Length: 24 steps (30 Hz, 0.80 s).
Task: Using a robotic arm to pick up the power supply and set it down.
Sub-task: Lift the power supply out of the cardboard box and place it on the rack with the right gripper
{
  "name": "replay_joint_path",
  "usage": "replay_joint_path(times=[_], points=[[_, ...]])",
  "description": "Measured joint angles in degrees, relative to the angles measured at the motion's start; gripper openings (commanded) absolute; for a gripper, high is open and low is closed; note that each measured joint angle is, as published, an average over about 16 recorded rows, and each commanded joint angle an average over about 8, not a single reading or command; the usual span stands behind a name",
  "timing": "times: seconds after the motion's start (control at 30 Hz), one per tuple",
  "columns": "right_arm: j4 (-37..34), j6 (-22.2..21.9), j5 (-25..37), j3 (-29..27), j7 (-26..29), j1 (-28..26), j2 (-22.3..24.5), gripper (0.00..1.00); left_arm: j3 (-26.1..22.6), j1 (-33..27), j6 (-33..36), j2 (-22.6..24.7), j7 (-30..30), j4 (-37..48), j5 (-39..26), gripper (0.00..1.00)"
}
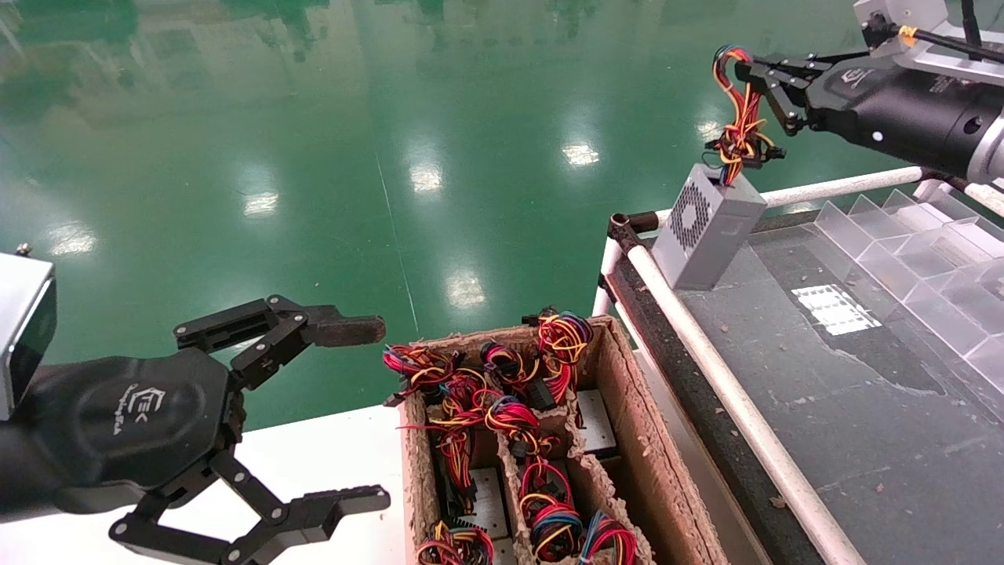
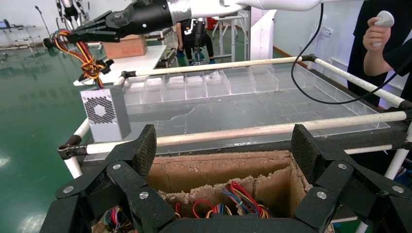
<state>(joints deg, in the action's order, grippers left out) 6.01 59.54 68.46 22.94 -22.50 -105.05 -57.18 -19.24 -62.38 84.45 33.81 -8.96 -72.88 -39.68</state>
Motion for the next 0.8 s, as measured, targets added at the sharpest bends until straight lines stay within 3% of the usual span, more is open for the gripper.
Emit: replay_joint_path(times=[0.5, 0.8], points=[[-5.2, -14.5, 1.6, 0.9, -3.1, -1.7, -6.6, 0.00, 0.0, 0.0, 0.0, 0.0, 0.0, 0.0, 0.0, 1.00], [-6.0, -17.5, 2.1, 1.2, -3.1, -1.5, -9.1, 0.00, 0.0, 0.0, 0.0, 0.0, 0.0, 0.0, 0.0, 1.00]])
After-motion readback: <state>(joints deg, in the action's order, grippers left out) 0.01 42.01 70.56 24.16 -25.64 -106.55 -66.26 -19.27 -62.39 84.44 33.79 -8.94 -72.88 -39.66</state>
